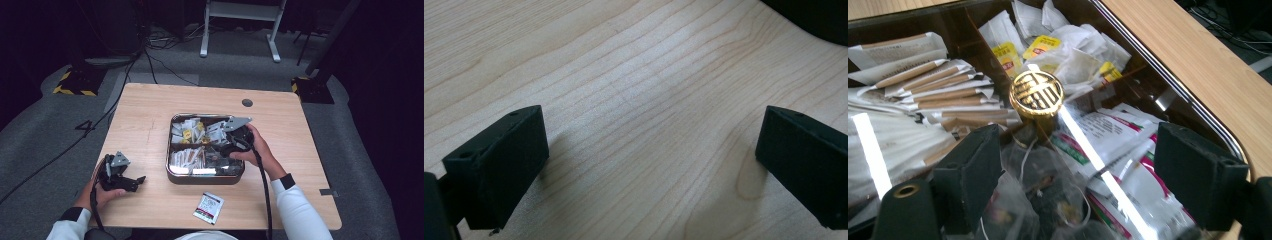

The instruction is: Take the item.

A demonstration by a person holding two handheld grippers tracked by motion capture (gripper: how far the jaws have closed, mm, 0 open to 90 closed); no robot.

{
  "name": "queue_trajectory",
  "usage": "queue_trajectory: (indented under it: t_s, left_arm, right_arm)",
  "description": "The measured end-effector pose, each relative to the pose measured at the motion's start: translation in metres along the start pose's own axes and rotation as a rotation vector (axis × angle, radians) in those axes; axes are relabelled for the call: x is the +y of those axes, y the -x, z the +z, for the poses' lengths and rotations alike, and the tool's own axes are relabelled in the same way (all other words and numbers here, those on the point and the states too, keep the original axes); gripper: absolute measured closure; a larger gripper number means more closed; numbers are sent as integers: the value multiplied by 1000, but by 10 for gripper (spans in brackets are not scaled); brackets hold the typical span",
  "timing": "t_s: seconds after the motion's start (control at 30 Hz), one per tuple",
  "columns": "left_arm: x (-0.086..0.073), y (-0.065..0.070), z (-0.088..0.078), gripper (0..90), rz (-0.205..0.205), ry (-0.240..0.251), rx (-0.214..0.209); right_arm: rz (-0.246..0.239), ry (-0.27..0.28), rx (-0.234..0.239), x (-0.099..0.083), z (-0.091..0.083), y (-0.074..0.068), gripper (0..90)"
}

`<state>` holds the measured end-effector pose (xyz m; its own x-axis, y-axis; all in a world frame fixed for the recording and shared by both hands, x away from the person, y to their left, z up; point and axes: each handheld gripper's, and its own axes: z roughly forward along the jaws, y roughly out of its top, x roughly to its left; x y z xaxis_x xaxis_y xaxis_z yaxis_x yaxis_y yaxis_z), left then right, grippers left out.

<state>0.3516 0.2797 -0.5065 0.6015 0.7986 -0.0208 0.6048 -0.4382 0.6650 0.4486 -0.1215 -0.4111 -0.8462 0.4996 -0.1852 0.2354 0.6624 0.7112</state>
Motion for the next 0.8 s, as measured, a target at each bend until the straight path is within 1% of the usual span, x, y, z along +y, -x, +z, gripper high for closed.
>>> queue_trajectory:
  t_s: [0.13,0.2,0.27,0.47,0.8]
  left_arm:
    - [0,0,0,8,-1,0,0]
    - [0,0,0,8,-1,0,0]
    - [0,0,0,8,-1,0,0]
    - [0,0,0,8,-2,0,1]
    - [0,0,0,8,-2,0,1]
  right_arm:
    - [-11,-10,-21,-5,-8,2,201]
    - [-18,-14,-40,-7,-13,4,202]
    - [-19,-18,-46,-10,-16,4,202]
    - [-9,-27,-72,-19,-28,7,202]
    - [3,-33,-93,-35,-47,11,203]
